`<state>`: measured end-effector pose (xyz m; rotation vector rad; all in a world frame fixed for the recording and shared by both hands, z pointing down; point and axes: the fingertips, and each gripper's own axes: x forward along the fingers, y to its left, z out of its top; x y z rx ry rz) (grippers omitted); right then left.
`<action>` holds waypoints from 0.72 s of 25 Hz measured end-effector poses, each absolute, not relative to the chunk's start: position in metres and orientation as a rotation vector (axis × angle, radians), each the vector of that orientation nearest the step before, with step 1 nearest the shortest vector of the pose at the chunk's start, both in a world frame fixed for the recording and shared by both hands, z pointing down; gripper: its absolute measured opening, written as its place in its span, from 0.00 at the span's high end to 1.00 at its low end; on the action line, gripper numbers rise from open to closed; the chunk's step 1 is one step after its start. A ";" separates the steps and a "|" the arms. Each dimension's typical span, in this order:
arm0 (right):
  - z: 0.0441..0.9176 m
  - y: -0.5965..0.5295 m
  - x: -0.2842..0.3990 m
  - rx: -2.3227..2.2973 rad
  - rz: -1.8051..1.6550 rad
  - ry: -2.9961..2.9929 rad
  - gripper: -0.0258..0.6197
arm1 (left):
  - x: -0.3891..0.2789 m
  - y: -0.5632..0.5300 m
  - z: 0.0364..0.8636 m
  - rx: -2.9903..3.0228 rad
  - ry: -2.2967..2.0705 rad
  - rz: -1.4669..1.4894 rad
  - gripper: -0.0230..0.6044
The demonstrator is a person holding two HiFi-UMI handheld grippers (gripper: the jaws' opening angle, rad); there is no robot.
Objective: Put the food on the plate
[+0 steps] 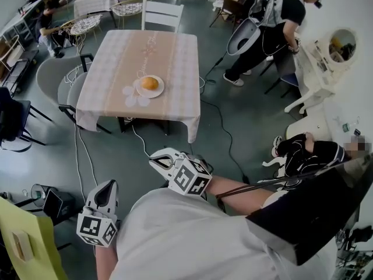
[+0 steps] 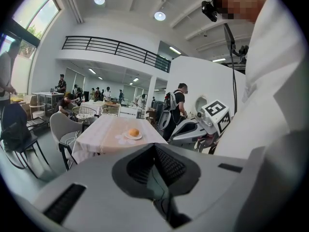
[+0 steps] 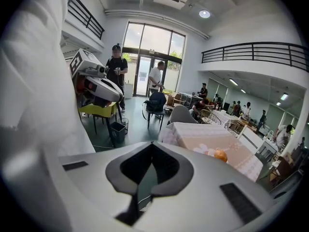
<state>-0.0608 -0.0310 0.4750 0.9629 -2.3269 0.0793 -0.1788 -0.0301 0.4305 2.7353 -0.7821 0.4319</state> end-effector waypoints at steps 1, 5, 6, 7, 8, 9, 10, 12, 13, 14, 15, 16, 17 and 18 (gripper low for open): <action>0.474 -0.031 -0.060 0.961 0.075 -2.327 0.94 | -0.179 -0.030 0.430 2.735 -0.784 0.432 0.95; 0.472 -0.028 -0.055 0.966 0.079 -2.325 0.94 | -0.174 -0.026 0.430 2.733 -0.779 0.439 0.95; 0.473 -0.028 -0.053 0.968 0.083 -2.323 0.94 | -0.173 -0.026 0.431 2.731 -0.776 0.441 0.95; 0.473 -0.028 -0.053 0.967 0.084 -2.321 0.94 | -0.173 -0.027 0.431 2.729 -0.776 0.442 0.95; 0.473 -0.030 -0.053 0.965 0.085 -2.320 0.94 | -0.174 -0.028 0.431 2.727 -0.778 0.443 0.95; 0.473 -0.032 -0.053 0.962 0.085 -2.321 0.94 | -0.174 -0.030 0.431 2.724 -0.781 0.444 0.95; 0.473 -0.033 -0.053 0.959 0.087 -2.321 0.94 | -0.174 -0.031 0.431 2.721 -0.784 0.445 0.95; 0.473 -0.033 -0.052 0.956 0.091 -2.322 0.94 | -0.173 -0.031 0.432 2.714 -0.789 0.447 0.95; 0.473 -0.034 -0.051 0.954 0.091 -2.324 0.94 | -0.173 -0.032 0.432 2.712 -0.792 0.449 0.95; 0.473 -0.036 -0.051 0.951 0.091 -2.326 0.94 | -0.173 -0.033 0.432 2.709 -0.796 0.451 0.95; 0.473 -0.036 -0.051 0.949 0.093 -2.327 0.94 | -0.173 -0.033 0.432 2.705 -0.798 0.453 0.95; 0.473 -0.035 -0.051 0.949 0.100 -2.324 0.94 | -0.173 -0.031 0.433 2.700 -0.793 0.453 0.95; 0.474 -0.031 -0.049 0.951 0.112 -2.315 0.94 | -0.171 -0.028 0.434 2.695 -0.781 0.452 0.95; 0.475 -0.026 -0.046 0.954 0.125 -2.303 0.94 | -0.169 -0.024 0.436 2.689 -0.765 0.451 0.95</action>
